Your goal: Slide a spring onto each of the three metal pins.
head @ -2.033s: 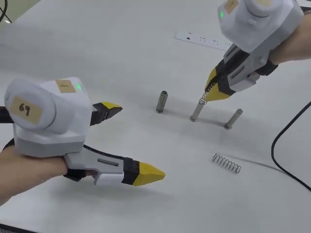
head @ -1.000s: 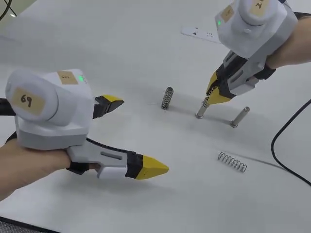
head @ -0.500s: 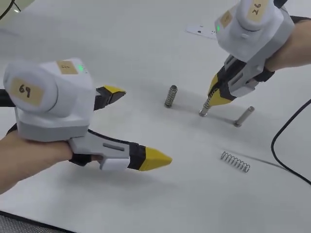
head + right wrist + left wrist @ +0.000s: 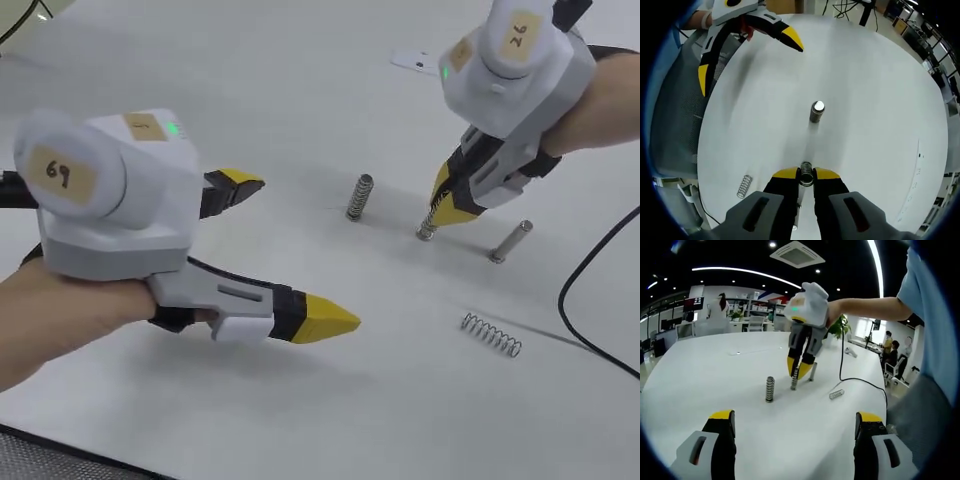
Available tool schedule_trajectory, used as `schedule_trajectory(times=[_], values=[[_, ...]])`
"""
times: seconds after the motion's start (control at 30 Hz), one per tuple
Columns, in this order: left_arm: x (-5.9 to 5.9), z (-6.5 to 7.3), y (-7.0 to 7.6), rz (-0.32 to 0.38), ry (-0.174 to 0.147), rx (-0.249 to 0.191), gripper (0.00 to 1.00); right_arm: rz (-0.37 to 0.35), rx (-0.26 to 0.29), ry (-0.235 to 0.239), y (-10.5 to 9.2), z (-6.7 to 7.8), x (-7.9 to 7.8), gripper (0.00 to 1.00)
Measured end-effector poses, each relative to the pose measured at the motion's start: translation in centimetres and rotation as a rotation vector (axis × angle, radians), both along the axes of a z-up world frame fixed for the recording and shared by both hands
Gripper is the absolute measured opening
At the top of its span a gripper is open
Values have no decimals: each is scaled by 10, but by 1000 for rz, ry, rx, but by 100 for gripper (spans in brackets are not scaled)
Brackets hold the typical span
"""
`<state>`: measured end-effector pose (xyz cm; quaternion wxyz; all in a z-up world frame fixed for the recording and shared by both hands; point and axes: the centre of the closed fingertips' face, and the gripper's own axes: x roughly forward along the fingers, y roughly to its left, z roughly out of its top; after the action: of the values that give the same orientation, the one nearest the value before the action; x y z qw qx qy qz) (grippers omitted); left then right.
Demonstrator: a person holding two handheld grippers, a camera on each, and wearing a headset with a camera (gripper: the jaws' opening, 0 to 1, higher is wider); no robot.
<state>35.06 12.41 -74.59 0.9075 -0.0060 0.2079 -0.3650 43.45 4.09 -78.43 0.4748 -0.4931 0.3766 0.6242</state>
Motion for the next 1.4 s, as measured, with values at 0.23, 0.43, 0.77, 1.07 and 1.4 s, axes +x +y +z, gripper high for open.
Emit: schedule_trajectory(times=[0.23,0.43,0.77,1.07,1.4], values=[[1,0,0,2,0,-2,98,3,-5,4,-1,-3,-1,8],[1,-1,1,2,4,-1,98,6,-11,2,-1,-7,-1,8],[0,-1,0,0,7,0,98,1,-14,3,-1,-8,-1,8],[0,-1,0,-2,8,0,98,3,-26,7,-2,-9,0,10],[0,-1,0,-1,7,2,98,-11,-5,4,-3,-12,-1,30]])
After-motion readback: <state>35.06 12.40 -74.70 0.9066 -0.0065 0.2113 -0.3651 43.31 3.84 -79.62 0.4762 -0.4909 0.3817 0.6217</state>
